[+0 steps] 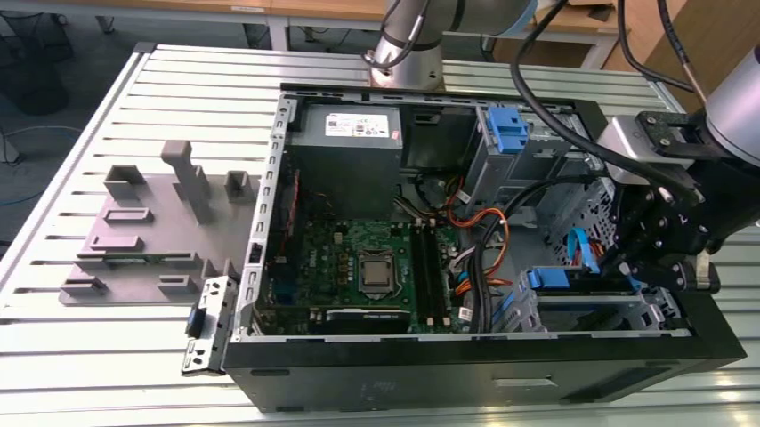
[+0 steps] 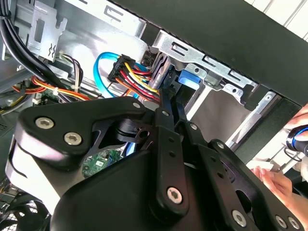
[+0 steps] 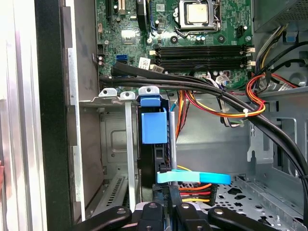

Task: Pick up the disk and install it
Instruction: 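Insert the second disk wire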

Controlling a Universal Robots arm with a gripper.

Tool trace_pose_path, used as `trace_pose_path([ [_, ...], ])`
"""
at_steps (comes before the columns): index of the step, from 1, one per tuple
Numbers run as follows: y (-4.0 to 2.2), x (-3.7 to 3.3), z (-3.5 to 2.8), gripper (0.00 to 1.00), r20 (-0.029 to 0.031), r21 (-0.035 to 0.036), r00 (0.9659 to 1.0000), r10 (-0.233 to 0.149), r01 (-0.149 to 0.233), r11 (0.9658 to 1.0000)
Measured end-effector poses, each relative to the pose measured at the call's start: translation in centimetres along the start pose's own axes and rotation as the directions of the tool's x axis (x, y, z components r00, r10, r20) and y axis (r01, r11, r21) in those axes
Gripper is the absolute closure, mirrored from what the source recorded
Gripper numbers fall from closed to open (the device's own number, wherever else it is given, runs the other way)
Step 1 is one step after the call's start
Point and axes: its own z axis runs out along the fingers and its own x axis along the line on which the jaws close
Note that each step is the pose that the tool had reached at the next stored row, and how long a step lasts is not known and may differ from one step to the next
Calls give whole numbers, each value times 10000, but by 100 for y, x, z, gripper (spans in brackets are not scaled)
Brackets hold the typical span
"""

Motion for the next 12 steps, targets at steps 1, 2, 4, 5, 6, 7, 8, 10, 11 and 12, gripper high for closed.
trace_pose_path([
  [1, 0, 0, 5, 84, -2, 0, 10000, 0, 0, 10000],
  [2, 0, 0, 6, 84, -4, 0, 10000, 0, 0, 10000],
  [4, 0, 0, 6, 84, -6, 0, 10000, 0, 0, 10000],
  [5, 0, 0, 7, 84, -4, 0, 10000, 0, 0, 10000],
  [6, 0, 0, 8, 84, -3, 0, 10000, 0, 0, 10000],
  [7, 0, 0, 11, 84, -3, 0, 10000, 0, 0, 10000],
  [8, 0, 0, 17, 84, -6, 1, 10000, 0, 0, 10000],
  [10, 0, 0, 18, 84, -5, 1, 10000, 0, 0, 10000],
  [11, 0, 0, 18, 84, -6, 0, 10000, 0, 0, 10000],
  [12, 0, 0, 19, 84, -4, 0, 10000, 0, 0, 10000],
])
